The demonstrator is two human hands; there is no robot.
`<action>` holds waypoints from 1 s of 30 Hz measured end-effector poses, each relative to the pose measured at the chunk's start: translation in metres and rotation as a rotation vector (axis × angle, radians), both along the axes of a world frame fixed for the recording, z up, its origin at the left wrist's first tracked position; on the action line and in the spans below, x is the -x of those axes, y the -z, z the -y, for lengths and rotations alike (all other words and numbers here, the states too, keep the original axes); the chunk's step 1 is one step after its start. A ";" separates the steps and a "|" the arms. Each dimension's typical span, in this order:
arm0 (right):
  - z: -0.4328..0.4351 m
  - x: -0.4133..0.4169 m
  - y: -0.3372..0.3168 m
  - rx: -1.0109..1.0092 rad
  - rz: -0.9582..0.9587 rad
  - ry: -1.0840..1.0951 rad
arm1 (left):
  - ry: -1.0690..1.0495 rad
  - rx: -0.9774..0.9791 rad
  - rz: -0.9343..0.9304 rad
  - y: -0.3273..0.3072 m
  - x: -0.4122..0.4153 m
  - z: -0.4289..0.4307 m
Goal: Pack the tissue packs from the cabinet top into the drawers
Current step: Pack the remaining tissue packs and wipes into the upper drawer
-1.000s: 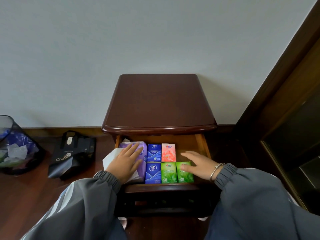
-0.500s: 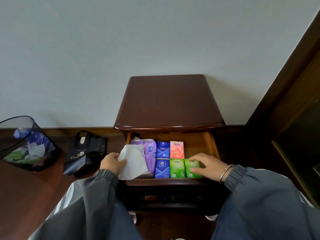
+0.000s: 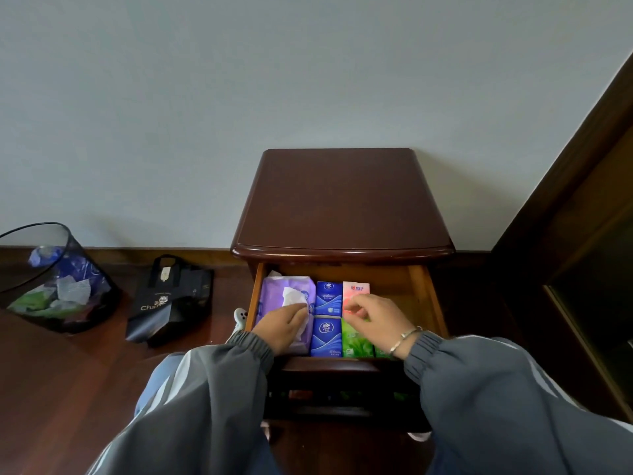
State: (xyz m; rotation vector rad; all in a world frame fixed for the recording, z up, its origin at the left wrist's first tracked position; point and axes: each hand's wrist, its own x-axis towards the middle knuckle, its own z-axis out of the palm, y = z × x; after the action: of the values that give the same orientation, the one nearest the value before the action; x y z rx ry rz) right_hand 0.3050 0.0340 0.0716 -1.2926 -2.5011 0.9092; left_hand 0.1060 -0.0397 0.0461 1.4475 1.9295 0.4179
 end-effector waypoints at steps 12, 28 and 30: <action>-0.015 0.096 0.022 -0.200 0.489 -0.315 | 0.415 0.220 -0.291 0.011 0.015 0.005; -0.030 0.059 0.035 -0.110 0.496 -0.410 | 0.353 -0.098 -0.620 0.003 0.007 -0.002; -0.030 0.060 0.034 -0.098 0.485 -0.387 | 0.418 0.029 -0.631 0.008 0.008 -0.005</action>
State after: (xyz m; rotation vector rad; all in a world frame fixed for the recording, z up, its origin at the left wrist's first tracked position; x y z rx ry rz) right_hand 0.2453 0.0637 0.0378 -1.1234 -3.2061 0.5716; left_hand 0.0983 -0.0343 0.0378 2.0724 1.9843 -0.2969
